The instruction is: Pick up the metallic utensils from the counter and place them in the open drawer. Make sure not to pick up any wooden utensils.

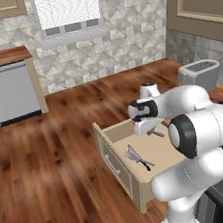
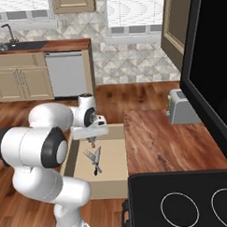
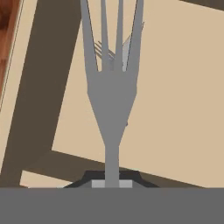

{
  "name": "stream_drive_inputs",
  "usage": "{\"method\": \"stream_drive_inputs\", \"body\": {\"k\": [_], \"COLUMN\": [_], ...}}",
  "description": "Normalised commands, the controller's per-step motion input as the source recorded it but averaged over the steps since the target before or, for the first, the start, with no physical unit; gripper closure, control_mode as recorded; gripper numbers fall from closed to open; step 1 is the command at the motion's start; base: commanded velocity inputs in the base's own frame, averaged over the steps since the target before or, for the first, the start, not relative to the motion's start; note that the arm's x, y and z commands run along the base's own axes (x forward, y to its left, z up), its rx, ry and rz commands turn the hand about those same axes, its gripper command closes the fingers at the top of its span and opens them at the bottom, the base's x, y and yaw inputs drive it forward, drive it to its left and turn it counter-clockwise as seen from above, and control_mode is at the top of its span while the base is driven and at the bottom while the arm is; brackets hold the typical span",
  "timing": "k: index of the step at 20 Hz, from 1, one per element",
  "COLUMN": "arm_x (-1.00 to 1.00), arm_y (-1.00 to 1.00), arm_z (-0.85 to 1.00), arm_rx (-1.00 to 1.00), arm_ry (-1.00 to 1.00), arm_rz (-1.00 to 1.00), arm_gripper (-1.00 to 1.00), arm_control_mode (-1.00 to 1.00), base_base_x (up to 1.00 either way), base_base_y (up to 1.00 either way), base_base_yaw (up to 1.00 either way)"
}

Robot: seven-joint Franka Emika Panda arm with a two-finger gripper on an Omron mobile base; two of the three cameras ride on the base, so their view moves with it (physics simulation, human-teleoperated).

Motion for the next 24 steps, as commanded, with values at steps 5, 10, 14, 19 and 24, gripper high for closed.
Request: {"method": "stream_drive_inputs", "body": {"k": [5,10,14,19,24], "arm_x": [0.04,0.30,0.53,0.33,0.00], "arm_y": [-0.04,-0.02,-0.12,-0.20,-0.17], "arm_z": [-0.58,-0.37,-0.02,-0.06,-0.27], "arm_rx": [0.00,0.00,0.00,0.03,0.03], "arm_ry": [-0.02,0.00,0.08,0.03,0.00], "arm_rz": [0.00,-0.04,-0.02,-0.01,0.00], "arm_gripper": [1.00,1.00,1.00,1.00,1.00], "arm_control_mode": [-1.00,-1.00,-1.00,-1.00,-1.00], "base_base_x": [0.00,0.00,0.00,0.00,0.00], "base_base_y": [0.00,0.00,0.00,0.00,0.00], "base_base_yaw": [0.00,0.00,0.00,0.00,0.00]}}
